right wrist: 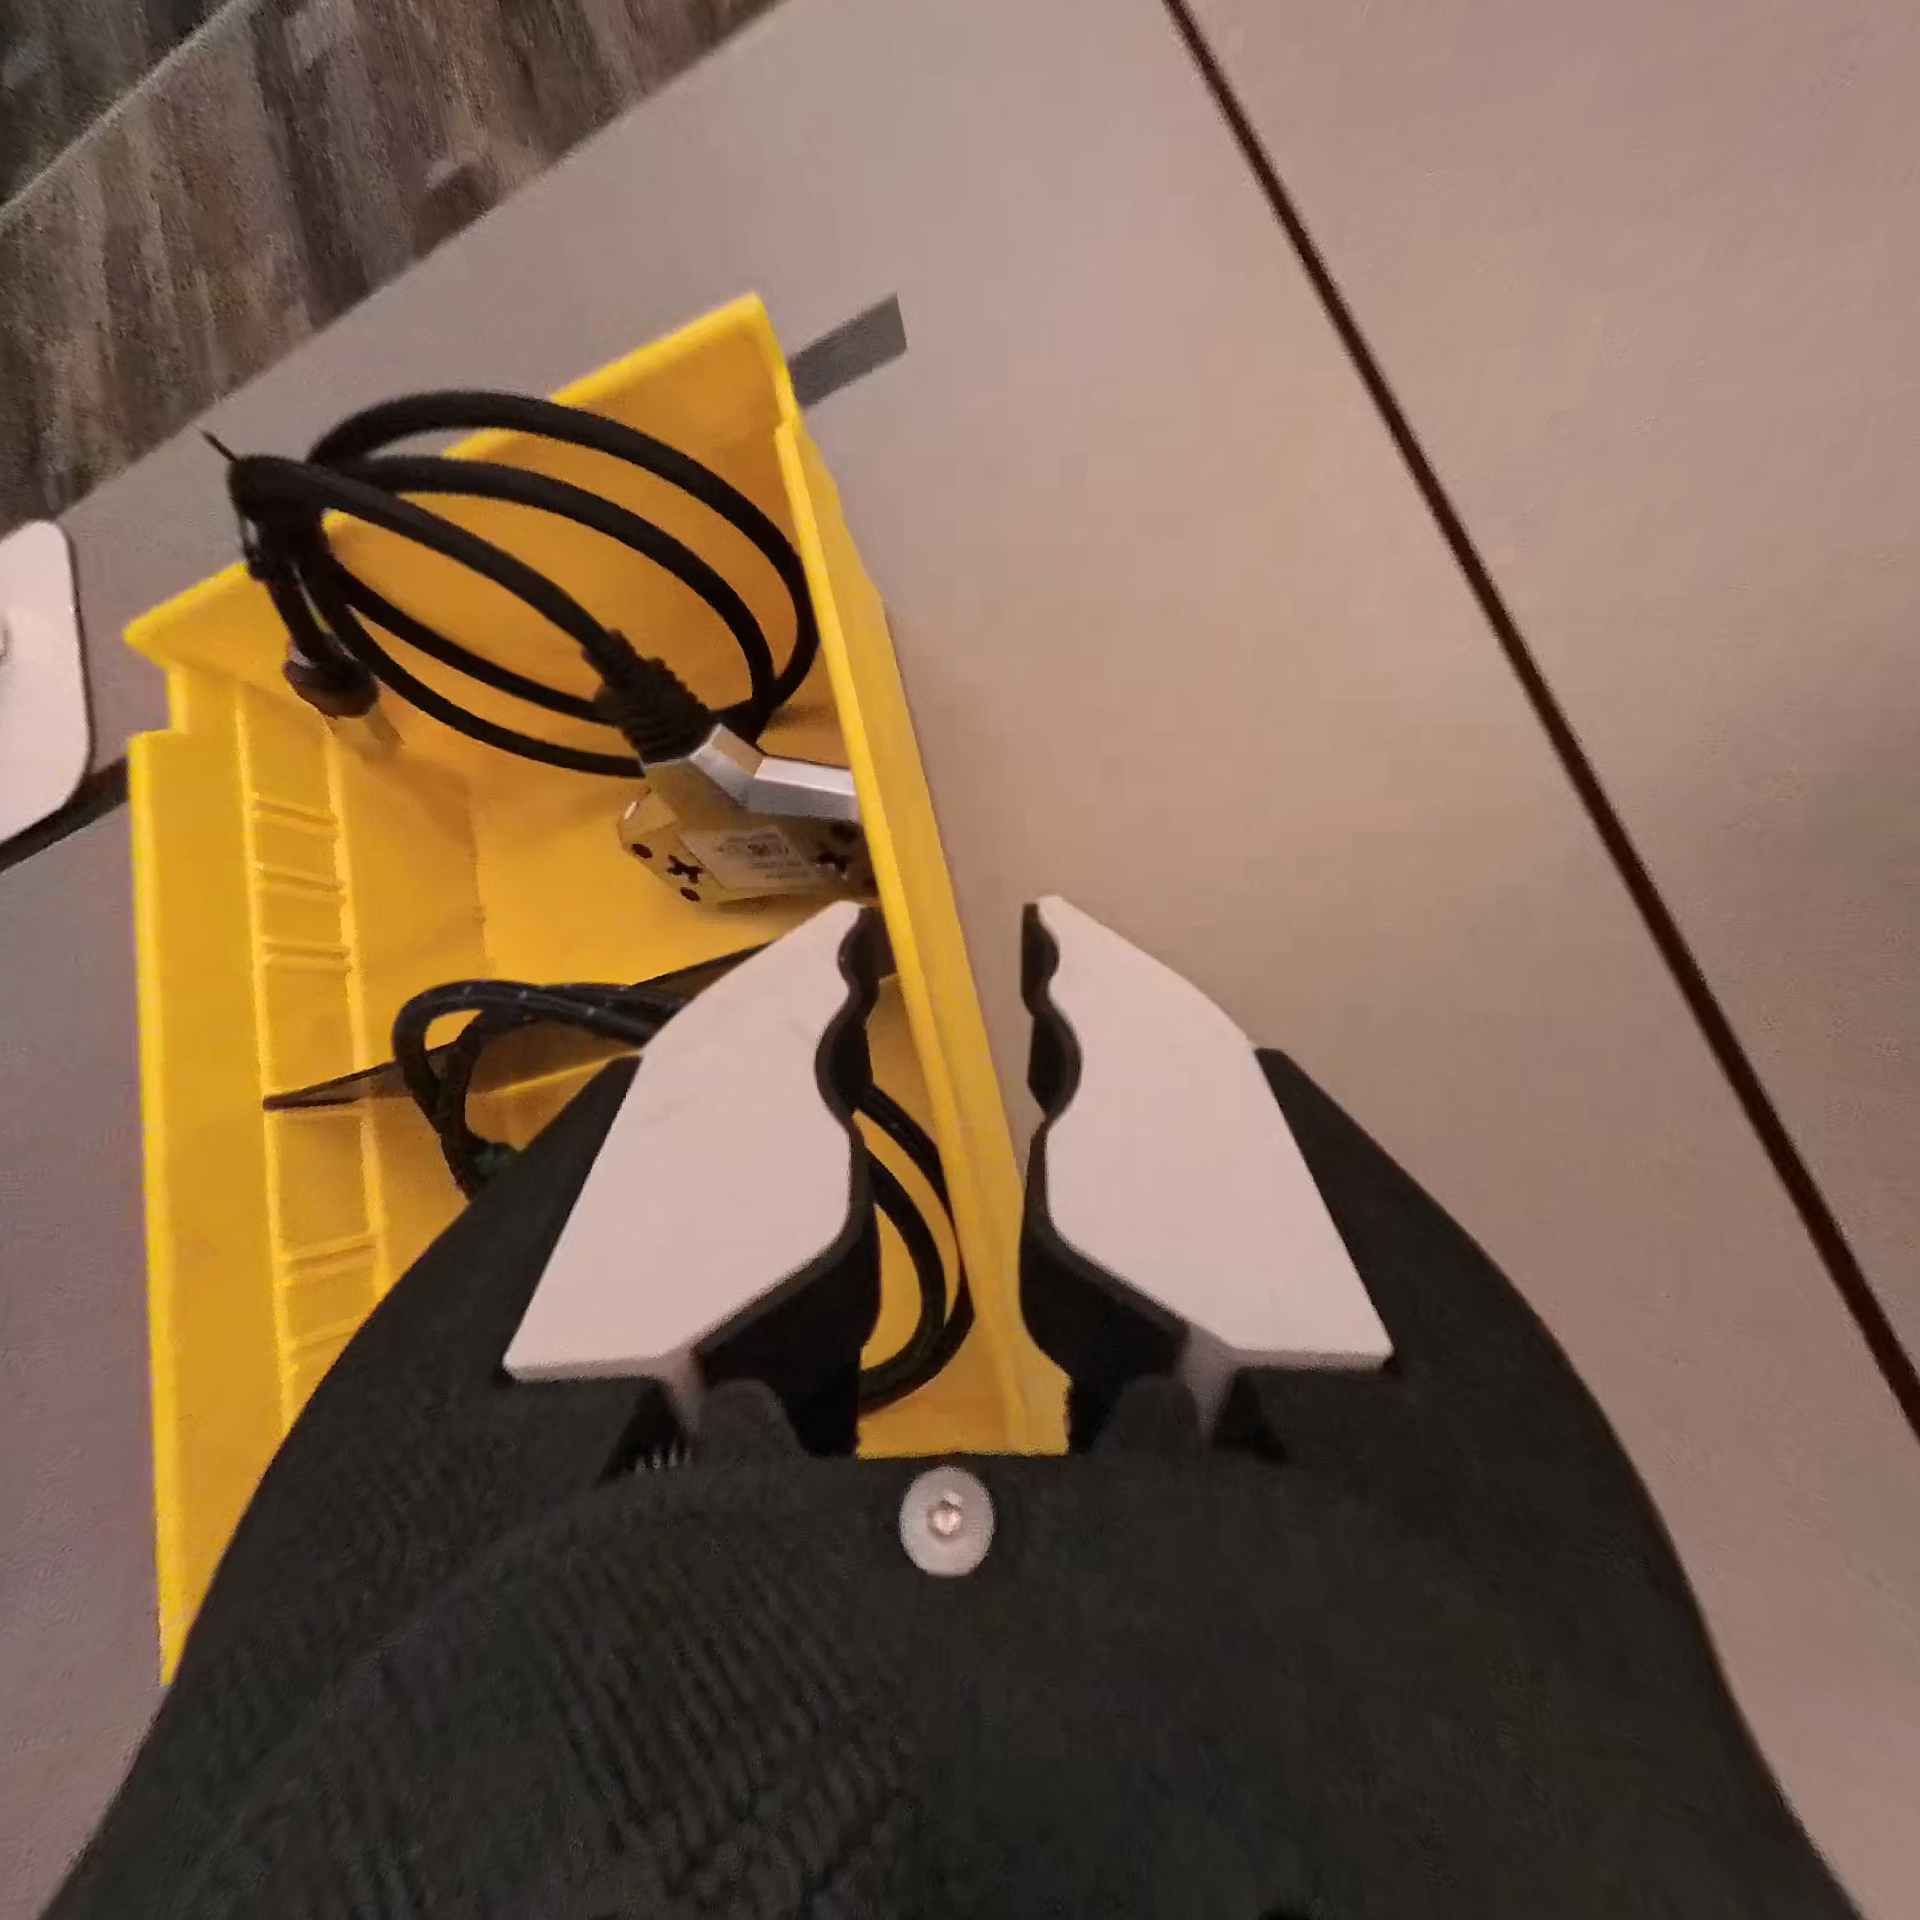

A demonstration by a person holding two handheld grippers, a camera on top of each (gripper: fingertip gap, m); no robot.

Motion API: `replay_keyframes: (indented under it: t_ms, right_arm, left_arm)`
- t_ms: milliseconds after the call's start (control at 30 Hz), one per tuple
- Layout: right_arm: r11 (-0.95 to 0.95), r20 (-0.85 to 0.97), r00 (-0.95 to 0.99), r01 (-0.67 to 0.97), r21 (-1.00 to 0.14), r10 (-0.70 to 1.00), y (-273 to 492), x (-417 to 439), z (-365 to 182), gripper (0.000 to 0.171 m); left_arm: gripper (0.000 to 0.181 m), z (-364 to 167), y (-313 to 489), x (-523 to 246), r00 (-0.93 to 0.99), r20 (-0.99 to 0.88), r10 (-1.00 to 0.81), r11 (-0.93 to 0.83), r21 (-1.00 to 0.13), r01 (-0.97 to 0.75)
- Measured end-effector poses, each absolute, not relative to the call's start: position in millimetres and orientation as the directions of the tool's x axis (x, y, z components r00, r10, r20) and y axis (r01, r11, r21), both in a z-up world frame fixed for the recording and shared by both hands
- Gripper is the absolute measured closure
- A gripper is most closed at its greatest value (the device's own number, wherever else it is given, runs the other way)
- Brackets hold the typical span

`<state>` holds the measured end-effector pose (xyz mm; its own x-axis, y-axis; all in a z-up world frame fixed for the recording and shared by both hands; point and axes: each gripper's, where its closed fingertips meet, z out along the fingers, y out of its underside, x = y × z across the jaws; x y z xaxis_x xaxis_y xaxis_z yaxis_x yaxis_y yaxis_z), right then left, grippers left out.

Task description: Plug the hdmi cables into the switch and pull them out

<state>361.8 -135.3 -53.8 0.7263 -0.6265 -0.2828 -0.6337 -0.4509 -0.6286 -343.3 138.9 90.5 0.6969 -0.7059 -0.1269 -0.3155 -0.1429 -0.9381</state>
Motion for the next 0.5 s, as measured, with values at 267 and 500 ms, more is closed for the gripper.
replay_keyframes:
  t_ms: [267,500]
  right_arm:
    - [-0.270,-0.122,0.809,-0.329,-0.905,-0.575,-128,346,51,0.139]
    - [-0.252,0.018,0.876,-0.119,-0.960,-0.482,-98,293,96,0.140]
  left_arm:
    - [0.132,51,190,-455,0.971,-0.018,-0.237,-0.436,-0.891,-0.123]
    - [0.145,-11,219,-475,0.959,0.234,-0.159,-0.598,-0.796,0.095]
